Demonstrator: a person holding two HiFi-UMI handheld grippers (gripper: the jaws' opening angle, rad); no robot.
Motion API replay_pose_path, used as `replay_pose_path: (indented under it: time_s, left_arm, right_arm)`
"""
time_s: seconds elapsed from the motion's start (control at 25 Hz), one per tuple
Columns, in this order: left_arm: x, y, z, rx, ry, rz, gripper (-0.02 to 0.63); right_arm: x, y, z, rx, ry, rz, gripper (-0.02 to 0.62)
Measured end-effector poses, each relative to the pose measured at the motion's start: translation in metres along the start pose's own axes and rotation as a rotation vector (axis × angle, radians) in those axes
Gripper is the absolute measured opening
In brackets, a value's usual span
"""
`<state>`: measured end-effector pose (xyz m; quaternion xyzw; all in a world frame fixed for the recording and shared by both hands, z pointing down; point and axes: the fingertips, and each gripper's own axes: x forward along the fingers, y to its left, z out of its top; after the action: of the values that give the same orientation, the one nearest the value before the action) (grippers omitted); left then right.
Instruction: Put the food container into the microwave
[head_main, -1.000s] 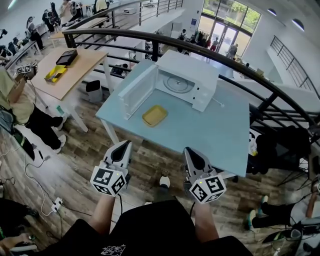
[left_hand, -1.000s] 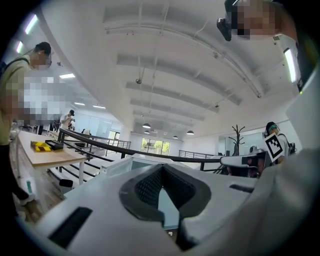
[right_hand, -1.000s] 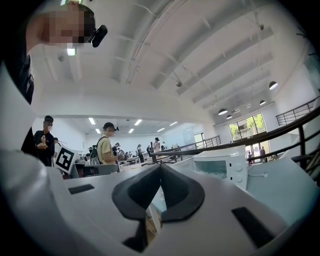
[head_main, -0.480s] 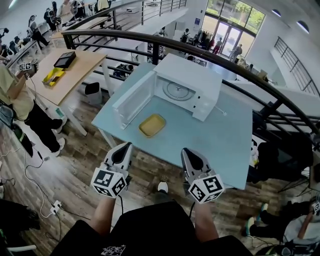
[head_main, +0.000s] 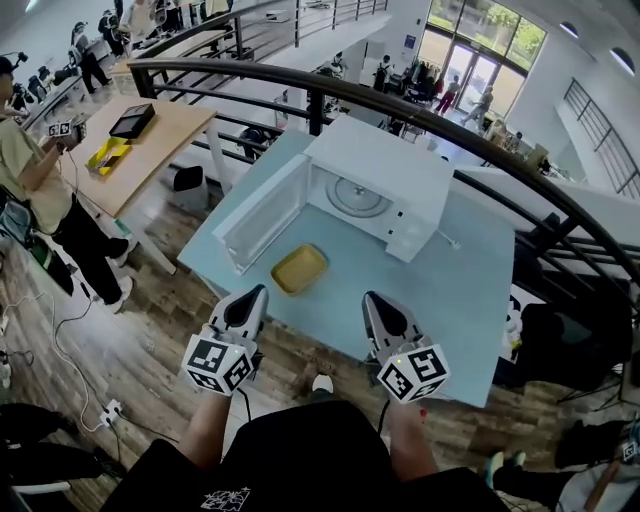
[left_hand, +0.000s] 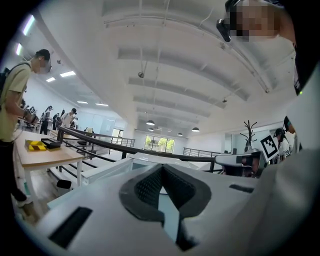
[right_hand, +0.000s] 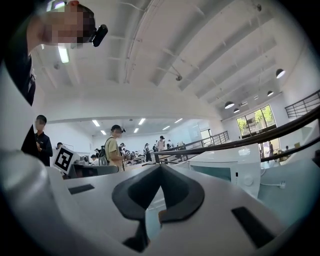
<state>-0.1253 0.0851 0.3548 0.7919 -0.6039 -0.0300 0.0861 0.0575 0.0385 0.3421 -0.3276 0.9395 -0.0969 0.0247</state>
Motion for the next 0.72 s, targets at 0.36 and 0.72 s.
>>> replay_pose_path:
  time_s: [0.36, 0.72]
  left_arm:
    - [0.055, -0.007, -0.002, 0.041, 0.019, 0.019, 0.008]
    - [0.088, -0.001, -0.014, -0.006, 0.041, 0.066, 0.008]
  right_arm:
    - [0.025, -0.05, 0.002, -0.038, 0.031, 0.029, 0.006]
    - [0.044, -0.081, -0.001, -0.01, 0.051, 0.072, 0.006]
